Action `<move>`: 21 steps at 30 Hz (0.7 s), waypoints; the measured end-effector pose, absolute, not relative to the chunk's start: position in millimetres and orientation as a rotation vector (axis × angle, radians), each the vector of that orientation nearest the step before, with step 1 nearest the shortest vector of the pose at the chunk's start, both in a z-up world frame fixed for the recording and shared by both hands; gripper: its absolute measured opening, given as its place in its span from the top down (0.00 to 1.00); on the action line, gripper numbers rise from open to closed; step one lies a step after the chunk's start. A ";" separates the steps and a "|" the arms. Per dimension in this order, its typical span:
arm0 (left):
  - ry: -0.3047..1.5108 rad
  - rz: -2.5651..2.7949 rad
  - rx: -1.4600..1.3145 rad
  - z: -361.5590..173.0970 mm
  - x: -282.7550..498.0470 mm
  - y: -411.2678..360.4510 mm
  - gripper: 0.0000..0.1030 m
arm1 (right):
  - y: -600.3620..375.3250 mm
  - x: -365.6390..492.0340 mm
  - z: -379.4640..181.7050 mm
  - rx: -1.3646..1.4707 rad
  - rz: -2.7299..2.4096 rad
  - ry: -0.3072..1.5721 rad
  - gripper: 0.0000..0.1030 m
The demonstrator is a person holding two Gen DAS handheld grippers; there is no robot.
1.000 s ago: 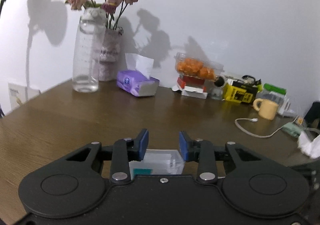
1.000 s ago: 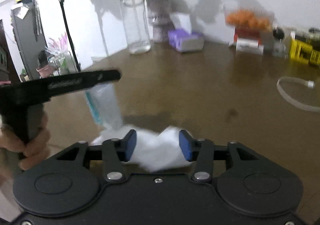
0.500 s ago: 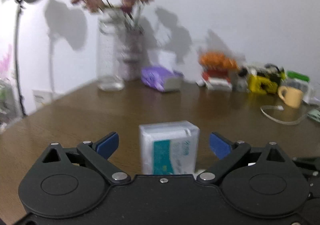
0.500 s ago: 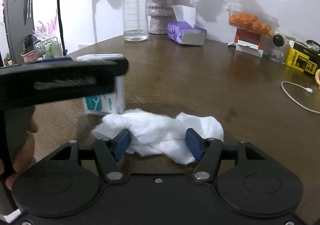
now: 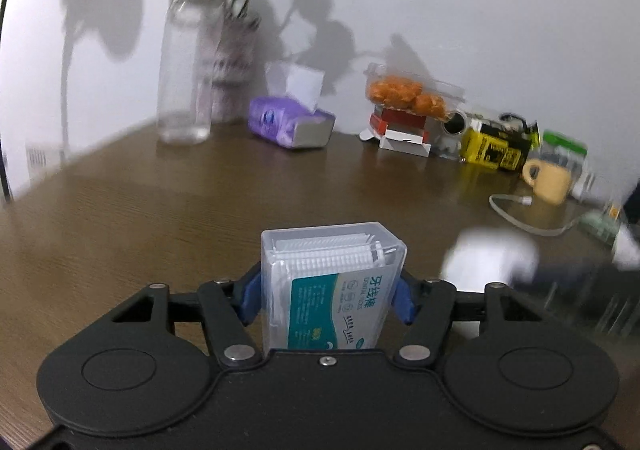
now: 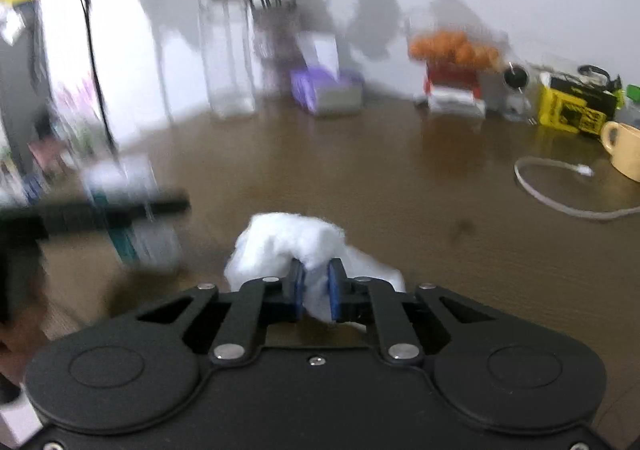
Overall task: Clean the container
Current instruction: 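Grasp the swab box again with the left tool and lift it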
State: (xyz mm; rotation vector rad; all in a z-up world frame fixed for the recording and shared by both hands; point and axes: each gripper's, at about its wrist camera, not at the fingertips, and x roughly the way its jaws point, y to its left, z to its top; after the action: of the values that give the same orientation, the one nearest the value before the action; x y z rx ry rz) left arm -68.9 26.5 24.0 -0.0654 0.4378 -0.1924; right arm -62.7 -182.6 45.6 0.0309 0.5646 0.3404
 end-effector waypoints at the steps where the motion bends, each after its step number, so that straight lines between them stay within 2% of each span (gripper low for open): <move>1: 0.428 -0.196 -0.040 25.3 -70.9 22.0 0.41 | -189.0 -62.2 55.7 0.060 0.377 0.531 0.88; 3: 0.405 -0.203 0.013 27.7 -74.8 11.3 0.41 | -194.8 -62.0 83.8 0.094 0.495 0.465 0.88; 6: 0.345 -0.199 0.124 30.8 -81.4 -10.5 0.42 | -168.8 -62.7 116.8 -0.026 0.736 0.435 0.87; 11: 0.285 -0.201 0.182 38.2 -85.6 -22.7 0.42 | -131.7 -59.9 119.4 -0.289 0.760 0.432 0.87; 14: 0.284 -0.201 0.179 38.6 -80.5 -23.8 0.42 | -145.2 -51.5 121.2 -0.265 0.678 0.432 0.87; 17: 0.322 -0.246 0.091 40.1 -70.9 -18.4 0.42 | -136.4 -63.3 127.4 -0.297 0.815 0.396 0.86; 21: 0.448 -0.274 -0.288 45.6 -44.2 28.7 0.42 | -155.3 -52.4 125.2 -0.314 0.653 0.400 0.86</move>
State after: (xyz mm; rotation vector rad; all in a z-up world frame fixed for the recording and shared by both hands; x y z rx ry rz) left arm -44.2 28.7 45.6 -0.2878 0.4481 -0.2741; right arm -52.4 -155.3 125.2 -0.3141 0.4001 0.6535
